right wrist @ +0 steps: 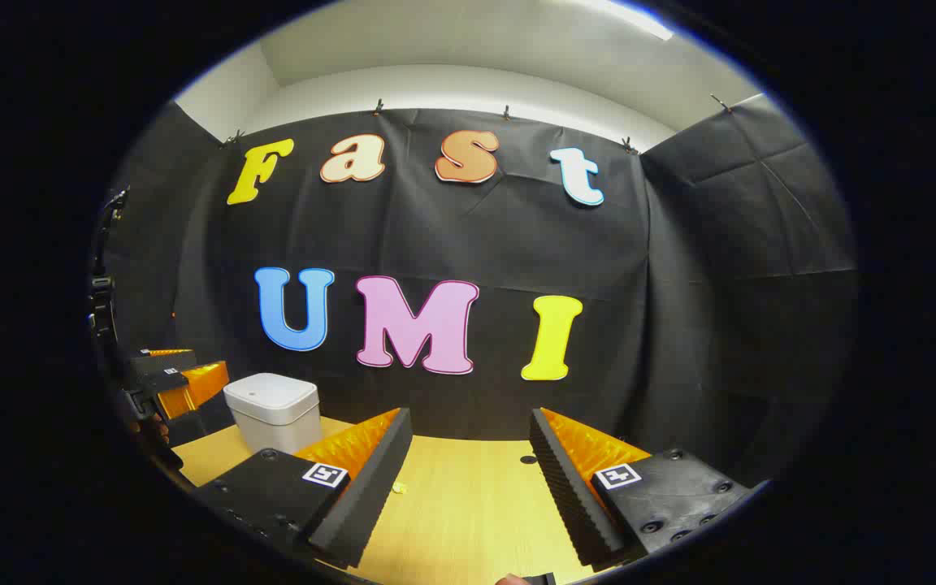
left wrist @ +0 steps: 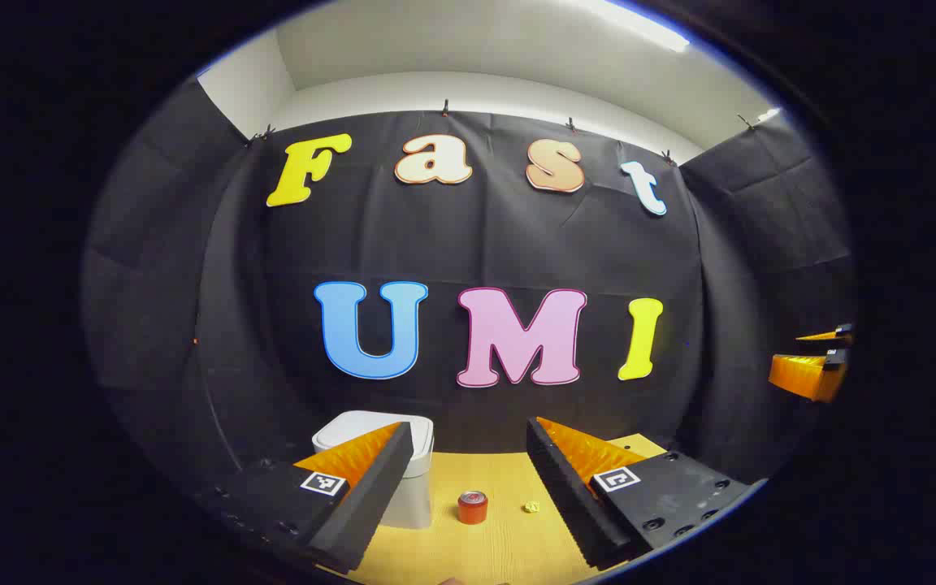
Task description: Press the lid of the desktop garbage bin to open it, pick up the crumpled paper on the desktop and throw it into the bin, then pick up the pop can on the desktop and drop it into the bin, and finally close the garbage bin lid.
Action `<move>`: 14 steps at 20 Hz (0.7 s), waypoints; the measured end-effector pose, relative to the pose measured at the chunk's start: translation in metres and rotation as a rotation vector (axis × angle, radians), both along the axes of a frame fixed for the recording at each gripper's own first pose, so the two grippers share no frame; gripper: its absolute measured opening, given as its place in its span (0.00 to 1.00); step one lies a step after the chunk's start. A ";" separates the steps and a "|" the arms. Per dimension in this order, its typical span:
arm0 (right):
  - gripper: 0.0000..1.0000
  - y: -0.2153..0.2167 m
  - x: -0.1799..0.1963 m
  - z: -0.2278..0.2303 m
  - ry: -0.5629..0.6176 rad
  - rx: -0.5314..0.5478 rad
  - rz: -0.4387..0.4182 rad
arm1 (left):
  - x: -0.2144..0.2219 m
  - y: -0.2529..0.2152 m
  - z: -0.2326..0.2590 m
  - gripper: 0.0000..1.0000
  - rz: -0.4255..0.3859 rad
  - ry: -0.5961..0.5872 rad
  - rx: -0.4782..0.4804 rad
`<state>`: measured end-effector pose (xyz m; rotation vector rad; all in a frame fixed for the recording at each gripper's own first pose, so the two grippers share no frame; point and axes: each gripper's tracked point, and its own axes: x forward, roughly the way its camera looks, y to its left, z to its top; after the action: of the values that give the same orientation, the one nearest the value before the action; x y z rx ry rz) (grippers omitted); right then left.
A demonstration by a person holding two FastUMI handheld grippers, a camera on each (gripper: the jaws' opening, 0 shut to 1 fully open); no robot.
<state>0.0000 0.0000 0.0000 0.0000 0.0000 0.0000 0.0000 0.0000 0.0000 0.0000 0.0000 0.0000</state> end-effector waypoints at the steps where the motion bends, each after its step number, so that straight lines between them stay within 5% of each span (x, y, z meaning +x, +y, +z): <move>1: 0.94 -0.004 -0.002 0.000 0.003 0.003 -0.010 | 0.000 -0.001 0.000 0.95 -0.005 0.003 -0.002; 14: 0.94 0.011 -0.006 0.002 -0.010 0.019 0.010 | -0.016 0.019 -0.001 0.95 0.006 0.016 0.038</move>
<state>-0.0064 0.0109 0.0019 0.0189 -0.0102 0.0104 -0.0163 0.0185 -0.0014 0.0383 0.0163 0.0058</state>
